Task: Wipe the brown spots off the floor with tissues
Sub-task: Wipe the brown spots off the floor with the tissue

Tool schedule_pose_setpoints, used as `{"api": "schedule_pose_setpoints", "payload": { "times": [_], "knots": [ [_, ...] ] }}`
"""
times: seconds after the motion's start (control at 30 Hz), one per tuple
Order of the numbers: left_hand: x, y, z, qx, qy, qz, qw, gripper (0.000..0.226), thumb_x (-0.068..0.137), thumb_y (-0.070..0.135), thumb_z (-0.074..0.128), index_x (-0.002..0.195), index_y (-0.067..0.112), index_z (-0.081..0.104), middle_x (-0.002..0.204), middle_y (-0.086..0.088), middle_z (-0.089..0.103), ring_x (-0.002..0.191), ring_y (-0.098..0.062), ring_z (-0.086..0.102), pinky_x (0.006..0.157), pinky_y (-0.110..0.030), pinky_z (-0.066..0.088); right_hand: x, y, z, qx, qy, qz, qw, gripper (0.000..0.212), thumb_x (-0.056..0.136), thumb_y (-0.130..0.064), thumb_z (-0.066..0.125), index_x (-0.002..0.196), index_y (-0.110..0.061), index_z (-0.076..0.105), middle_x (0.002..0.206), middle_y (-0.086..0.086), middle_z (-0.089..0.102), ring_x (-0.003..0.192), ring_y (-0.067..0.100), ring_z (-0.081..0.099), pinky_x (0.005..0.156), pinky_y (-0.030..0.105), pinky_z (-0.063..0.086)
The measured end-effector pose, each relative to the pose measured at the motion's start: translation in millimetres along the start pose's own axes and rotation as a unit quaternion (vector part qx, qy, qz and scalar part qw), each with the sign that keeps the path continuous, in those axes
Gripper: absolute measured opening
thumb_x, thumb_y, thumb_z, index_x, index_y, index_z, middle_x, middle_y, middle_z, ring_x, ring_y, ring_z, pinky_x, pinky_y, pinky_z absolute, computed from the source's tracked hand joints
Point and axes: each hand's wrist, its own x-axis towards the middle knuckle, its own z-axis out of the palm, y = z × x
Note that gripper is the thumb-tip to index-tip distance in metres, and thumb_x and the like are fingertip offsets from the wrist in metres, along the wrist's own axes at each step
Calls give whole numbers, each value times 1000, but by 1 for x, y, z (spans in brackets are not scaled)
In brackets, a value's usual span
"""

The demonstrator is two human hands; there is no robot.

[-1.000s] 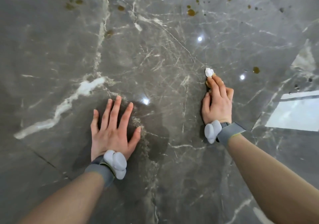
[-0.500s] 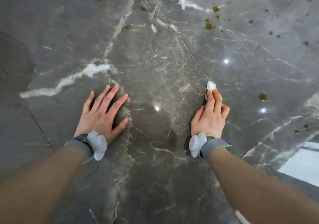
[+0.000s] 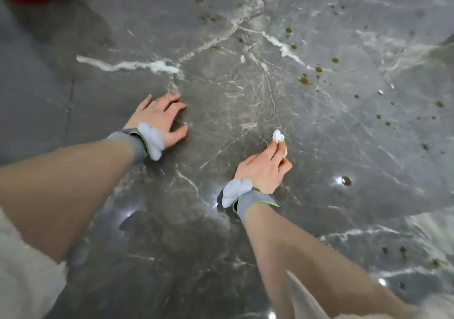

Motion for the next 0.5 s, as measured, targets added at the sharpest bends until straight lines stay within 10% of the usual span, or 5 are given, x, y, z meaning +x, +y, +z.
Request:
{"api": "schedule_pose_setpoints", "payload": {
  "times": [0.3,0.5],
  "knots": [
    [-67,155,54,-32,43,103,993,73,77,46,24,134,5,46,148,-12,35,136,-28,33,113,-39,10,14,47,-66,133,-106,-128,977,13,83,-20,55,76,-14,47,99,9,51,86,32,52,75,32,34],
    [-58,236,71,-41,56,166,984,62,81,39,29,130,7,51,143,-9,44,135,-27,36,112,-34,7,55,139,-150,24,-100,3,995,15,82,-16,52,92,-11,42,92,11,60,89,33,57,66,31,39]
  ]
}}
